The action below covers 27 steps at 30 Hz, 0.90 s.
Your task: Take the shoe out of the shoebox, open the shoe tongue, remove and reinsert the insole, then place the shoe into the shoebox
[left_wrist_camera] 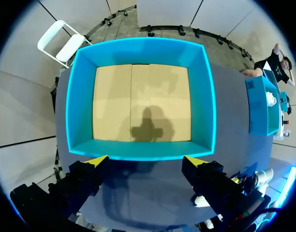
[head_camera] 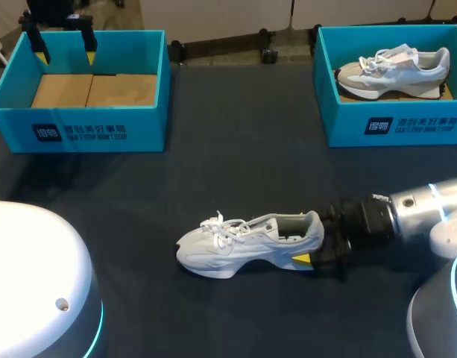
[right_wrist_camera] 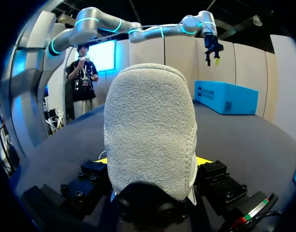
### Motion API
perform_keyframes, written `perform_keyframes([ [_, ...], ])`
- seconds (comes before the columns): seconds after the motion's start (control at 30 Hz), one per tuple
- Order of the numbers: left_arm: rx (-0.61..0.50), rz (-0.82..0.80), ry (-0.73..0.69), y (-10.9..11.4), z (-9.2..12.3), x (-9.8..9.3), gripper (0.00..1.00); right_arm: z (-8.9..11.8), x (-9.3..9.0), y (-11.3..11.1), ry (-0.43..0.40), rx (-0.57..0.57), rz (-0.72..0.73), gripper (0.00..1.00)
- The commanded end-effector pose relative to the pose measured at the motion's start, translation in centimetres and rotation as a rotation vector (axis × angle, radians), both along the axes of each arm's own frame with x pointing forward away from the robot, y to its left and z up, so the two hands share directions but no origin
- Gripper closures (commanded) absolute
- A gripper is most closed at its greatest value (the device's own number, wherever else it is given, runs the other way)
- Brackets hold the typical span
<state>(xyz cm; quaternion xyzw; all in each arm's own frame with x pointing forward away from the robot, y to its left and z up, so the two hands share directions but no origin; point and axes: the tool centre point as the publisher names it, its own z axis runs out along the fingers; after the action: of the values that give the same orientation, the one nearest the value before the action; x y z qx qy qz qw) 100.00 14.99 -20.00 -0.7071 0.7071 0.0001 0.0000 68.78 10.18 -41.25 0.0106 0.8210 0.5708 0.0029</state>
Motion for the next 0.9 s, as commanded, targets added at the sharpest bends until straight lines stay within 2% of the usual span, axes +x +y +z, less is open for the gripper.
perform_keyframes([
  [0.03,0.000,0.000,0.000,0.00,0.00,0.00,0.00,0.08,-0.07,0.07,-0.007,0.002,-0.017,1.00],
  [0.9,0.000,0.000,0.000,0.00,0.00,0.00,0.00,0.11,0.58,0.11,0.004,0.024,0.029,1.00],
])
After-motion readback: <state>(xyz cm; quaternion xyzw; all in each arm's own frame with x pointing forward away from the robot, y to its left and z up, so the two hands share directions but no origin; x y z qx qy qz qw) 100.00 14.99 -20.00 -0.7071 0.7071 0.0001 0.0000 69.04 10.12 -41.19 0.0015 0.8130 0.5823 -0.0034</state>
